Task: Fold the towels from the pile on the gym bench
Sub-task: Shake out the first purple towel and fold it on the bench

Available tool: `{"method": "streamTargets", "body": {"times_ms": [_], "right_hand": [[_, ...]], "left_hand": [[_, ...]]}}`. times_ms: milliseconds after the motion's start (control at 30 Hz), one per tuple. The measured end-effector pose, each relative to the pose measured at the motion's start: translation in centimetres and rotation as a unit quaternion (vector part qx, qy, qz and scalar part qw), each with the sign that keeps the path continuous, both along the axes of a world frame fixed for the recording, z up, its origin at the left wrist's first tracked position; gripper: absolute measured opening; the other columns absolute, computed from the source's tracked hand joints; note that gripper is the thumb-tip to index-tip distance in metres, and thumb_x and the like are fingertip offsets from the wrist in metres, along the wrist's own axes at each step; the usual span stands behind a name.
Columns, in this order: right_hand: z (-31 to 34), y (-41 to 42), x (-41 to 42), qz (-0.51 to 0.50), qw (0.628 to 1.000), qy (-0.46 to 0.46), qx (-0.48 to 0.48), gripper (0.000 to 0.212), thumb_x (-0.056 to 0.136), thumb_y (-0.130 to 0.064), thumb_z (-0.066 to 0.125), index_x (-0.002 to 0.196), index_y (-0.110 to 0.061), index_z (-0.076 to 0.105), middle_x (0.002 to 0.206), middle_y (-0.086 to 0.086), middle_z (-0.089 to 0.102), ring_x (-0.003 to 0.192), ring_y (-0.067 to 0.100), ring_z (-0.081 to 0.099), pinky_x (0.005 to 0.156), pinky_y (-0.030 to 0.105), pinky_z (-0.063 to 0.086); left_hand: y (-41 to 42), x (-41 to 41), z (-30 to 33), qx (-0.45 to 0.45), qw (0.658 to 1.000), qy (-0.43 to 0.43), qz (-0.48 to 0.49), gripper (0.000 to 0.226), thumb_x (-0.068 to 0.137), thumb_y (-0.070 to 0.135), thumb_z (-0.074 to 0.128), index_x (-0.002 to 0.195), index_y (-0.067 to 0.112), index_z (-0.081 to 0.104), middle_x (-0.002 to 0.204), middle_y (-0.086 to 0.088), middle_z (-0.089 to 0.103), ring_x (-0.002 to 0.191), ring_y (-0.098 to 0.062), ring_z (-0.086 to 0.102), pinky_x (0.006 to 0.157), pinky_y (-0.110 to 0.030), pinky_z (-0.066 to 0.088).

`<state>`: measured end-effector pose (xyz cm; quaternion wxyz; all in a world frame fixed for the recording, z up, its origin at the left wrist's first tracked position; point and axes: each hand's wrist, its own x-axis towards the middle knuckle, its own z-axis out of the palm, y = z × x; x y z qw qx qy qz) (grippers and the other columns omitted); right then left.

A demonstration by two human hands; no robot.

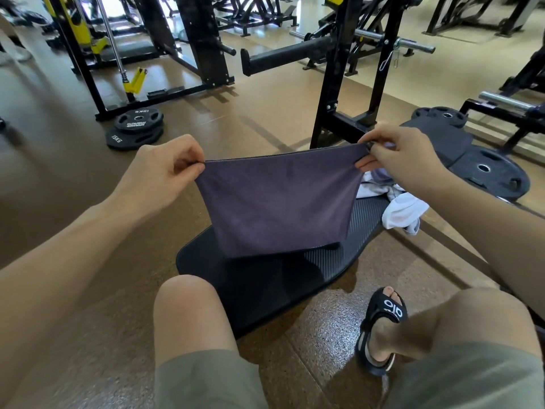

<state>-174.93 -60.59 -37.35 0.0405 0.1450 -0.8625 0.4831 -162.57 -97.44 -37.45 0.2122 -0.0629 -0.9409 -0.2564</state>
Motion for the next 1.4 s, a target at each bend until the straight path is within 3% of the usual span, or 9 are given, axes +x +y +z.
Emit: {"method": "streamTargets", "body": {"times_ms": [100, 267, 433, 600, 767, 967, 1067, 1167, 1400], "right_hand": [[0.2, -0.3, 0.0, -0.010, 1.000, -0.004, -0.008, 0.022, 0.102, 0.002, 0.044, 0.107, -0.005, 0.065, 0.088, 0.019, 0.073, 0.077, 0.017, 0.076, 0.075, 0.017, 0.059], [0.2, -0.2, -0.2, -0.016, 0.999, -0.021, -0.027, 0.019, 0.104, -0.001, 0.045, 0.108, -0.006, 0.063, 0.096, 0.018, 0.074, 0.080, 0.020, 0.077, 0.084, 0.029, 0.061], [-0.1, 0.0, -0.1, -0.009, 1.000, -0.019, 0.006, 0.019, 0.103, 0.000, 0.047, 0.106, -0.004, 0.065, 0.086, 0.018, 0.074, 0.074, 0.020, 0.076, 0.071, 0.021, 0.061], [-0.6, -2.0, -2.2, -0.035, 0.998, 0.003, 0.048, 0.021, 0.099, 0.003, 0.045, 0.102, -0.008, 0.063, 0.075, 0.003, 0.070, 0.058, -0.007, 0.067, 0.065, 0.009, 0.054], [-0.3, -5.4, -5.8, -0.030, 0.996, 0.028, 0.075, 0.013, 0.083, 0.000, 0.061, 0.094, -0.004, 0.065, 0.085, 0.009, 0.069, 0.087, 0.025, 0.069, 0.082, 0.038, 0.056], [0.1, -7.5, -7.9, -0.022, 0.995, 0.082, 0.043, 0.017, 0.085, -0.008, 0.062, 0.102, -0.005, 0.064, 0.095, 0.009, 0.068, 0.089, 0.025, 0.065, 0.084, 0.039, 0.055], [-4.3, -6.3, -6.7, -0.008, 0.997, 0.063, 0.037, 0.010, 0.086, -0.005, 0.059, 0.096, -0.005, 0.061, 0.088, 0.009, 0.067, 0.081, 0.023, 0.063, 0.077, 0.037, 0.051], [-11.7, -3.7, -4.1, 0.050, 0.990, 0.030, 0.126, 0.007, 0.087, 0.000, 0.060, 0.089, -0.006, 0.056, 0.080, 0.016, 0.062, 0.069, 0.027, 0.056, 0.064, 0.039, 0.042], [-23.9, 1.3, 2.8, 0.175, 0.926, 0.070, 0.327, 0.015, 0.089, -0.002, 0.055, 0.088, -0.015, 0.048, 0.096, 0.002, 0.050, 0.086, 0.028, 0.052, 0.067, 0.040, 0.046]], "left_hand": [[-0.4, 0.0, 0.0, -0.061, 0.998, 0.014, -0.017, 0.021, 0.095, 0.007, 0.066, 0.114, 0.016, 0.070, 0.099, 0.002, 0.075, 0.088, -0.013, 0.069, 0.087, -0.029, 0.054], [-0.4, -0.1, 0.4, -0.116, 0.992, 0.040, -0.020, 0.019, 0.098, 0.007, 0.061, 0.112, 0.015, 0.072, 0.096, 0.002, 0.073, 0.086, -0.018, 0.065, 0.083, -0.033, 0.051], [-0.7, -0.4, 0.1, -0.133, 0.991, 0.034, -0.006, 0.016, 0.100, 0.013, 0.058, 0.110, 0.020, 0.068, 0.091, 0.004, 0.071, 0.082, -0.020, 0.064, 0.078, -0.040, 0.052], [-1.4, -3.1, -1.1, -0.133, 0.991, 0.013, 0.031, 0.016, 0.100, 0.017, 0.055, 0.106, 0.028, 0.065, 0.090, 0.006, 0.069, 0.083, -0.021, 0.064, 0.072, -0.046, 0.054], [-3.1, -7.2, -0.6, -0.093, 0.990, -0.025, 0.103, 0.017, 0.095, 0.018, 0.054, 0.101, 0.031, 0.062, 0.092, 0.006, 0.069, 0.088, -0.026, 0.064, 0.079, -0.049, 0.055], [-4.6, -7.0, 1.4, -0.096, 0.985, 0.052, 0.137, 0.016, 0.096, 0.016, 0.057, 0.109, 0.021, 0.066, 0.107, -0.004, 0.063, 0.098, -0.028, 0.061, 0.085, -0.048, 0.052], [-3.7, -3.3, -2.6, -0.119, 0.990, 0.018, 0.076, 0.013, 0.094, 0.010, 0.062, 0.105, 0.017, 0.066, 0.105, 0.000, 0.058, 0.093, -0.026, 0.059, 0.080, -0.047, 0.052], [-1.7, 1.3, -9.8, -0.154, 0.986, -0.062, 0.010, 0.009, 0.092, 0.009, 0.065, 0.098, 0.016, 0.067, 0.098, 0.001, 0.060, 0.082, -0.027, 0.062, 0.069, -0.041, 0.050], [2.4, 7.2, -21.7, -0.222, 0.957, -0.161, -0.093, 0.007, 0.090, 0.013, 0.065, 0.088, 0.019, 0.063, 0.085, 0.001, 0.058, 0.069, -0.022, 0.058, 0.064, -0.034, 0.047]]}}
